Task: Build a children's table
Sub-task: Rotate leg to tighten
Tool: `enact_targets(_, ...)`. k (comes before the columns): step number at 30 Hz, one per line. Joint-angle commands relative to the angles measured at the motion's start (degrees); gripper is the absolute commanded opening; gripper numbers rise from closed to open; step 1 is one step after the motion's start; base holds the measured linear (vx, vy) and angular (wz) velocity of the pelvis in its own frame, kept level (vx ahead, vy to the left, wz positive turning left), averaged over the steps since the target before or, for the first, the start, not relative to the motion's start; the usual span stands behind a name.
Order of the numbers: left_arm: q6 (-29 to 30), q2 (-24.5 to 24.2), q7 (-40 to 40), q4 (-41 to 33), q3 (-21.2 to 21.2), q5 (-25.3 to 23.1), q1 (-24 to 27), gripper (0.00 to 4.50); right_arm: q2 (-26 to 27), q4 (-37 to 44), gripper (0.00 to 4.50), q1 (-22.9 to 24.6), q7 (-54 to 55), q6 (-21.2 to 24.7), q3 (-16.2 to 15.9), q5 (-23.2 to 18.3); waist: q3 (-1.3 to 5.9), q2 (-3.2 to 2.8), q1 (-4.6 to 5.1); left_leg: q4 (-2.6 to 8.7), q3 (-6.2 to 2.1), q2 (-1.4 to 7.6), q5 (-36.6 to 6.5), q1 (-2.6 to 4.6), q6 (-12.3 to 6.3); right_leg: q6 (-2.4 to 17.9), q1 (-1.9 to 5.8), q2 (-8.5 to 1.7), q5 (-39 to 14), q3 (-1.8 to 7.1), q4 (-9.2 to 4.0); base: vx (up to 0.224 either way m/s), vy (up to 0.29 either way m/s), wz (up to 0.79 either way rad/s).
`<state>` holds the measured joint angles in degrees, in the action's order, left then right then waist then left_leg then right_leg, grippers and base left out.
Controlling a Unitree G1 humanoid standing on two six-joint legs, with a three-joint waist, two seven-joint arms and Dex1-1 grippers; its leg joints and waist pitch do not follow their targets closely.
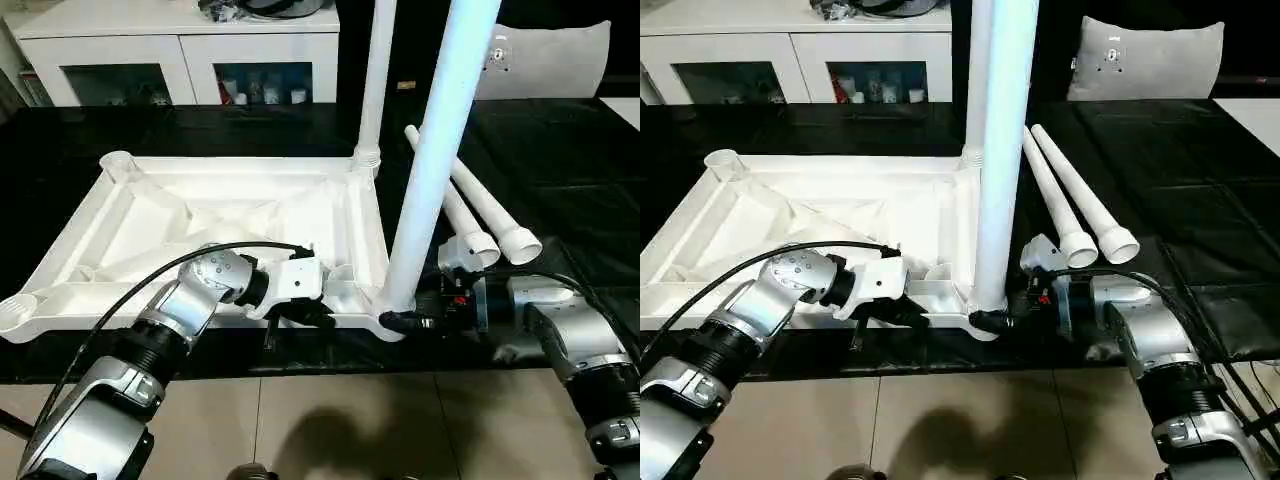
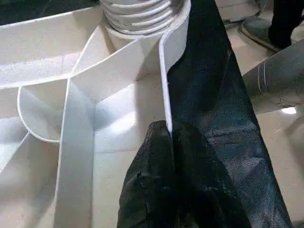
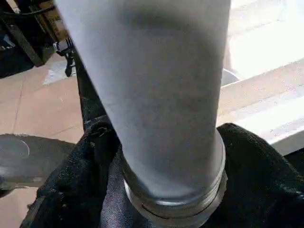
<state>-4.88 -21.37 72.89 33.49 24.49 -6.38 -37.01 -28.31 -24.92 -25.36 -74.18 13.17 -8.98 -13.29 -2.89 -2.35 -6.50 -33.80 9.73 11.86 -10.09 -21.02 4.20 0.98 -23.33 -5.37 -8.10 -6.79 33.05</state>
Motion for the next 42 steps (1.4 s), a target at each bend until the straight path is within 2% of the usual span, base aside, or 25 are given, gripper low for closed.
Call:
enact_targets(1,-0.52,0.07,2.19,-0.27,2.41,-1.22,0.3,0.0,-0.12,1.72,3.18,-0.28,-1.63,0.9,0.26,-1.0,4.2,0.98,0.2,3.68,0.09,1.5,-12.2,0.41,-4.0,9.96,3.26,-3.2,-19.58,2.82,-3.76,0.0,0.0,0.0)
enact_targets(6,1.02,0.31,2.26,-1.05,2.16,-0.27,1.34,0.0,1.1,3.4,2.79,0.88,-1.52,3.25,0.58,-3.26,4.17,0.82,0.11,3.72,0.07,1.5,-12.84,0.49,-3.69,9.7,3.29,-3.22,-20.46,2.79,-3.9,0.0,0.0,0.0)
enact_targets(7,4.87,1.31,0.75,-2.58,1.12,0.67,1.97,0.0,2.46,4.25,2.75,1.38,1.25,5.83,0.74,-3.58,4.17,0.74,0.09,3.73,0.05,1.47,-12.89,0.48,-3.64,9.6,3.29,-3.21,-20.65,2.77,-3.92,0.0,0.0,0.0)
enact_targets(9,4.95,1.33,0.72,-2.61,1.1,0.69,1.98,0.0,2.48,4.26,2.72,1.39,1.31,5.88,0.74,-3.58,4.09,0.81,0.31,3.83,0.01,1.5,-12.88,0.34,-3.36,9.65,3.37,-3.17,-20.78,2.75,-3.88,0.0,0.0,0.0)
enact_targets(10,8.36,2.43,-1.43,-3.74,0.11,1.17,2.32,0.0,4.16,3.79,2.68,1.31,5.6,6.66,0.99,-2.48,4.06,0.65,0.33,3.83,-0.01,1.41,-13.25,0.45,-3.28,9.45,3.3,-3.15,-21.62,2.69,-4.02,0.0,0.0,0.0)
enact_targets(12,12.24,4.03,-4.74,-4.83,-1.19,1.5,2.57,0.0,6.81,1.89,2.67,0.52,12.3,6.69,1.87,-0.67,3.59,0.69,0.95,3.98,-0.01,1.25,-15.66,0.74,-2.01,8.17,2.93,-3.18,-26.55,2.52,-4.65,0.0,0.0,0.0)
enact_targets(13,13.98,4.83,-6.36,-5.31,-1.81,1.65,2.68,0.0,8.13,0.82,2.66,0.05,15.6,6.54,2.4,0.18,3.49,0.73,1.32,3.91,-0.19,0.9,-16.94,0.86,-1.49,6.83,3.05,-3.31,-30.1,2.21,-5.17,0.0,0.0,0.0)
enact_targets(14,16.89,6.38,-9.31,-6.07,-2.93,2.01,2.74,0.0,10.24,-1.05,2.66,-1.03,20.57,7.09,3.62,0.76,3.43,0.76,1.68,3.98,-0.24,0.81,-17.39,0.81,-1.2,6.32,3.04,-3.24,-31.0,2.13,-5.2,0.0,0.0,0.0)
enact_targets(15,20.65,8.76,-13.53,-6.87,-4.4,2.38,2.63,0.0,12.93,-3.63,2.65,-2.6,26.77,7.88,5.28,1.2,3.18,0.83,2.64,4.05,-0.44,0.76,-18.64,0.74,-0.53,5.5,2.97,-3.26,-33.36,1.76,-5.47,0.0,0.0,0.0)
enact_targets(16,23.79,10.93,-17.15,-7.45,-5.58,2.57,2.45,0.0,15.13,-5.73,2.64,-3.93,31.58,8.68,6.51,1.38,3.21,0.63,3.38,3.76,-0.61,0.48,-20.38,1.16,-0.03,4.25,2.76,-3.16,-35.78,1.22,-6.02,0.0,0.0,0.0)
enact_targets(17,24.89,11.77,-18.52,-7.63,-6.0,2.58,2.36,0.0,15.9,-6.48,2.64,-4.4,33.22,8.93,6.89,1.43,3.16,0.81,4.17,3.59,-0.71,0.27,-21.19,1.12,-0.12,3.4,2.78,-3.04,-36.66,0.85,-6.45,0.0,0.0,0.0)
enact_targets(18,25.97,12.64,-19.93,-7.99,-6.35,2.35,2.31,0.0,16.57,-7.1,2.64,-4.82,35.14,8.97,7.13,1.76,3.19,1.01,4.47,3.52,-0.63,0.15,-21.33,1.11,-0.54,3.08,2.76,-2.95,-36.91,0.77,-6.69,0.0,0.0,0.0)
enact_targets(19,27.02,13.92,-21.91,-8.25,-6.73,2.02,2.2,0.0,17.65,-8.57,2.64,-5.65,38.45,9.18,7.74,2.13,3.19,0.81,5.0,3.43,-0.62,0.12,-21.45,1.2,-1.09,2.98,2.62,-2.96,-36.85,0.63,-6.96,0.0,0.0,0.0)
enact_targets(21,28.69,16.13,-24.78,-8.84,-7.42,1.8,2.14,0.0,19.23,-10.92,2.64,-6.92,42.35,8.97,8.42,2.6,3.4,0.76,5.45,3.5,-0.77,0.18,-21.31,0.89,-1.65,2.88,2.92,-2.99,-35.68,0.44,-6.99,0.0,0.0,0.0)
enact_targets(22,28.87,18.03,-26.99,-8.87,-7.79,1.77,1.98,0.0,20.39,-12.82,3.2,-7.79,44.22,6.98,8.46,3.37,3.39,0.99,5.66,3.43,-0.6,0.09,-21.27,0.94,-2.22,2.96,2.67,-2.89,-35.04,0.46,-7.22,0.0,0.0,0.0)
enact_targets(27,28.99,18.5,-28.71,-9.47,-7.71,0.82,2.11,0.0,21.58,-13.4,3.54,-7.96,43.69,5.07,8.79,4.03,3.54,0.86,5.69,3.48,-0.53,0.2,-20.7,0.97,-3.15,3.75,2.49,-2.89,-33.57,0.76,-7.07,0.0,0.0,0.0)
enact_targets(29,28.9,17.41,-29.04,-9.59,-7.78,0.31,2.2,0.0,21.58,-12.82,3.75,-7.58,43.21,4.49,8.86,3.83,3.77,0.8,5.28,3.92,-0.57,0.76,-18.31,0.3,-3.6,6.23,2.92,-2.95,-27.44,1.49,-5.89,0.0,0.0,0.0)
enact_targets(31,27.91,16.04,-28.94,-9.24,-7.54,-0.19,2.22,0.0,21.24,-12.1,3.87,-6.93,41.8,3.26,8.57,3.4,3.89,0.73,4.86,3.91,-0.43,0.9,-17.69,0.5,-3.74,7.37,2.83,-3.07,-25.11,1.79,-5.57,0.0,0.0,0.0)
enact_targets(32,27.64,15.69,-28.9,-9.0,-7.52,-0.3,2.13,0.0,21.1,-11.93,4.0,-6.78,41.42,2.92,8.51,3.29,3.87,1.1,4.86,3.9,-0.32,0.85,-17.23,0.31,-3.89,7.58,2.95,-3.04,-24.55,1.86,-5.47,0.0,0.0,0.0)
enact_targets(34,26.34,14.53,-28.35,-7.88,-7.36,-0.42,1.68,0.0,20.44,-11.38,4.2,-6.16,40.03,1.66,8.65,3.09,3.98,0.94,4.42,3.9,-0.23,0.89,-15.31,0.28,-4.11,8.27,3.12,-3.19,-22.76,2.1,-5.08,0.0,0.0,0.0)
enact_targets(36,24.51,12.96,-27.12,-6.36,-7.24,-0.74,1.06,0.0,19.12,-9.33,4.33,-4.77,37.12,1.09,8.43,2.73,4.02,1.06,4.07,3.87,-0.07,0.89,-14.35,0.36,-4.52,8.33,3.14,-3.09,-21.43,2.26,-4.98,0.0,0.0,0.0)
enact_targets(37,24.51,12.96,-27.12,-6.36,-7.24,-0.74,1.06,0.0,19.12,-9.33,4.42,-4.77,37.12,1.09,8.43,2.73,4.13,0.97,3.95,3.85,-0.09,1.02,-13.18,0.26,-4.57,9.13,3.28,-3.17,-19.75,2.38,-4.57,0.0,0.0,0.0)
enact_targets(38,22.46,11.26,-25.32,-4.64,-7.25,-0.85,0.31,0.0,16.7,-7.24,4.42,-3.2,33.11,0.43,7.99,2.26,4.11,0.73,3.74,3.84,-0.14,0.9,-12.65,0.21,-4.59,9.1,3.37,-3.05,-19.24,2.32,-4.54,0.0,0.0,0.0)
enact_targets(39,21.57,10.59,-24.62,-3.97,-7.17,-0.97,0.01,0.0,15.72,-6.58,4.42,-2.66,31.56,0.1,7.8,2.13,4.08,0.87,3.77,3.82,0.02,0.87,-12.56,0.22,-4.87,9.05,3.35,-2.93,-18.87,2.39,-4.65,0.0,0.0,0.0)
enact_targets(42,18.45,8.03,-21.34,-2.21,-6.09,-1.15,-0.66,0.0,11.9,-4.17,4.42,-0.8,25.44,-0.73,7.39,1.37,4.3,0.64,2.96,3.65,0.0,0.99,-11.52,0.25,-5.5,10.29,3.57,-3.05,-15.44,2.54,-4.13,0.0,0.0,0.0)
